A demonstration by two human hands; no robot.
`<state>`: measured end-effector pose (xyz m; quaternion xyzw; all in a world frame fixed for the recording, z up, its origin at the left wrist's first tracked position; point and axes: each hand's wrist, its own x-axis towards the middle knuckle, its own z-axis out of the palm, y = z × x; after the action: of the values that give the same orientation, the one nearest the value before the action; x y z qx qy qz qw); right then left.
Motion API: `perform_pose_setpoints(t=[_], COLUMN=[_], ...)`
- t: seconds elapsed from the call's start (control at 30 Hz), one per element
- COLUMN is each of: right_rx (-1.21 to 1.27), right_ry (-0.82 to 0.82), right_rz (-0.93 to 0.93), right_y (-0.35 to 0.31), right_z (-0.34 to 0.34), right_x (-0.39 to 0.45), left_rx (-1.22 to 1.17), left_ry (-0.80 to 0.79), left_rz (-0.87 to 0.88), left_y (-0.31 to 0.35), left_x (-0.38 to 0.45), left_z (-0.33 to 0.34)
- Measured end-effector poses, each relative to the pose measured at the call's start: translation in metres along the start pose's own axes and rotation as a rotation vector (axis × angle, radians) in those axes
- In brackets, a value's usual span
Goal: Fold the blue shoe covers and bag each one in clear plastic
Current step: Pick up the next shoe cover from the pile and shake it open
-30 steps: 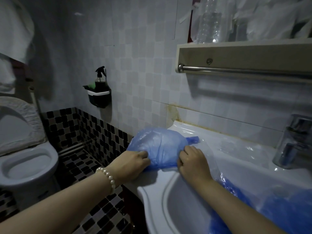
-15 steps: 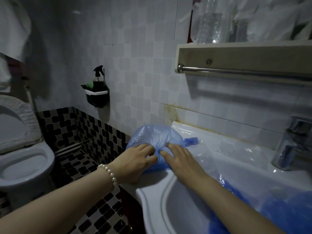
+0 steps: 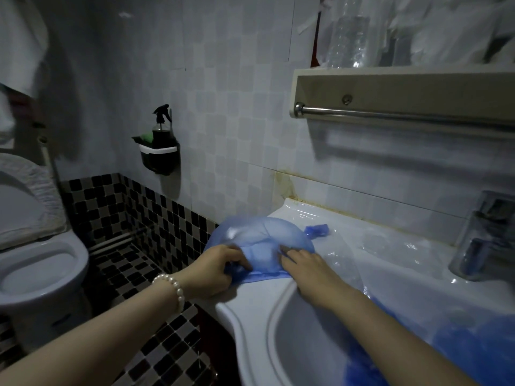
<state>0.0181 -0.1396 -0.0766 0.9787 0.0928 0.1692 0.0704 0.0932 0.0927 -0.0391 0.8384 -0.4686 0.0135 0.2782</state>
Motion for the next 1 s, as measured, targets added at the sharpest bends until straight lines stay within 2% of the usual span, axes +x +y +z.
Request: perform_pose_setpoints(t=[0.13,0.27,0.37,0.4,0.53,0.63,0.73,0.87,0.93,1.0], right_rx=[0.085,0.123,0.075,0.035,-0.033,-0.005,-0.083,-0.091,-0.065,-0.060], right_ry=[-0.102,-0.050,-0.064,-0.084,-0.047,-0.084,-0.133,-0.111,-0.019,-0.023], right_rz=[0.042,0.058,0.018,0.010,0.016,0.030,0.052,0.030,0.009,0.027], right_y=[0.001,-0.002,-0.001,-0.002,-0.004,-0.005,-0.008,-0.020,-0.025,-0.029], right_z=[-0.011,-0.015,-0.011,-0.014,-0.017,-0.023,-0.026,-0.029,-0.030,-0.033], right_x=[-0.005,-0.007,-0.005,-0.005,-0.005,-0.004,-0.002,-0.004,-0.004,-0.004], left_rx=[0.038,0.114,0.209,0.237,0.502,0.701,0.620,0.389,0.428,0.433], left_ry=[-0.085,-0.174,-0.178,-0.164,0.047,0.129,0.157,0.265,0.223,0.145], left_rz=[0.024,0.067,0.130,0.157,0.456,0.509,0.416,0.051,-0.171,-0.307], left_y=[-0.001,0.004,0.008,0.010,0.020,0.030,0.038,0.070,0.084,0.094], left_x=[0.000,0.005,0.009,0.008,-0.005,-0.012,-0.011,0.003,0.016,0.025], left_z=[0.001,-0.002,-0.009,-0.012,-0.015,-0.014,-0.016,-0.005,0.000,0.002])
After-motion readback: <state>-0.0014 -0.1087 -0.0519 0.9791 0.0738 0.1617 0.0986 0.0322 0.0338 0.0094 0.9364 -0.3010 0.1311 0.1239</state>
